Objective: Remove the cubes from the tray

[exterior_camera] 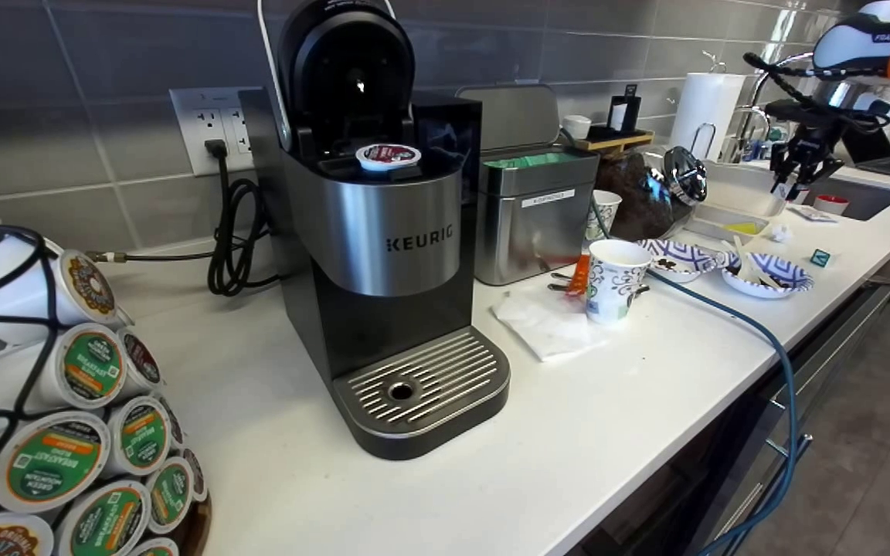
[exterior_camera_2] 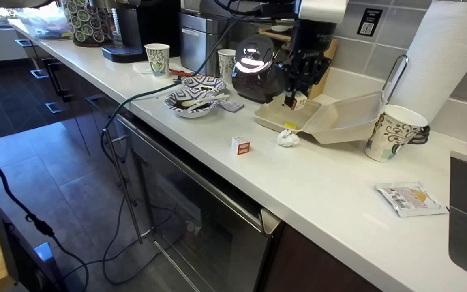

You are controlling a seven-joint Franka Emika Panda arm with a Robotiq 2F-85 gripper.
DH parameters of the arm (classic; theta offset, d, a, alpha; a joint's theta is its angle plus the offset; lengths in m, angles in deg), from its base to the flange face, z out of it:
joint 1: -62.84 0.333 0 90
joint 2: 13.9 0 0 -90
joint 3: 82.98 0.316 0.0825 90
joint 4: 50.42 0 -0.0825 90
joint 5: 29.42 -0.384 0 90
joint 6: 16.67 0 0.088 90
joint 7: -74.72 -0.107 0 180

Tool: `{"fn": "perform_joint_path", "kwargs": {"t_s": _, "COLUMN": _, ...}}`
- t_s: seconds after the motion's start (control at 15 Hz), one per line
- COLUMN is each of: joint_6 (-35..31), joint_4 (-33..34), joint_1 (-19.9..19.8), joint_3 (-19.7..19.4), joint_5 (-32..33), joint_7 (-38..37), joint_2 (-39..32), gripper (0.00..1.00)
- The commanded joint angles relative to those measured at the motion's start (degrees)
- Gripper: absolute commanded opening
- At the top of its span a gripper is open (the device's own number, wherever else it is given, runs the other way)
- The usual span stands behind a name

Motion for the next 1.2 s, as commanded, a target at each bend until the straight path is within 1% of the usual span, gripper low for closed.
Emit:
{"fn": "perform_joint_path", "kwargs": {"t_s": 0.0, "joint_6": -0.4, "joint_4": -1.7, "joint_1": -0.2, "joint_3": 1.2, "joint_5": -0.6, "joint_7": 3.0, "joint_2": 1.5, "gripper": 0.09}}
{"fn": "perform_joint_path", "kwargs": {"t_s": 0.13, "joint_6": 2.5, "joint_4": -2.8, "joint_1": 0.3, "joint_3": 0.0, "joint_5": 0.3, "joint_7": -0.1, "joint_2": 2.2, "gripper": 0.09}}
{"fn": "perform_joint_path", "kwargs": {"t_s": 0.27, "joint_6": 8.3, "joint_4": -1.3, "joint_1": 0.5, "joint_3": -1.8, "joint_5": 1.8, "joint_7": -4.6, "joint_2": 1.0, "gripper": 0.09}}
{"fn": "perform_joint_path", "kwargs": {"t_s": 0.47, "joint_6": 16.0, "joint_4": -0.6, "joint_1": -0.4, "joint_3": -2.6, "joint_5": 1.8, "joint_7": -9.1, "joint_2": -0.1, "gripper": 0.09}}
{"fn": "perform_joint_path", "kwargs": {"t_s": 0.53, "joint_6": 17.3, "joint_4": -0.2, "joint_1": -1.0, "joint_3": -2.9, "joint_5": 1.5, "joint_7": -11.2, "joint_2": -0.8, "gripper": 0.09}}
{"fn": "perform_joint_path", "kwargs": {"t_s": 0.67, "joint_6": 15.6, "joint_4": 1.3, "joint_1": -2.3, "joint_3": -2.5, "joint_5": 0.7, "joint_7": -12.8, "joint_2": -2.8, "gripper": 0.09}}
{"fn": "perform_joint_path", "kwargs": {"t_s": 0.87, "joint_6": 13.9, "joint_4": 1.3, "joint_1": -3.7, "joint_3": -2.1, "joint_5": 0.5, "joint_7": -13.7, "joint_2": -4.2, "gripper": 0.09}}
{"fn": "perform_joint_path", "kwargs": {"t_s": 1.13, "joint_6": 10.8, "joint_4": 1.3, "joint_1": -5.2, "joint_3": -2.7, "joint_5": 1.1, "joint_7": -16.5, "joint_2": -6.7, "gripper": 0.09}}
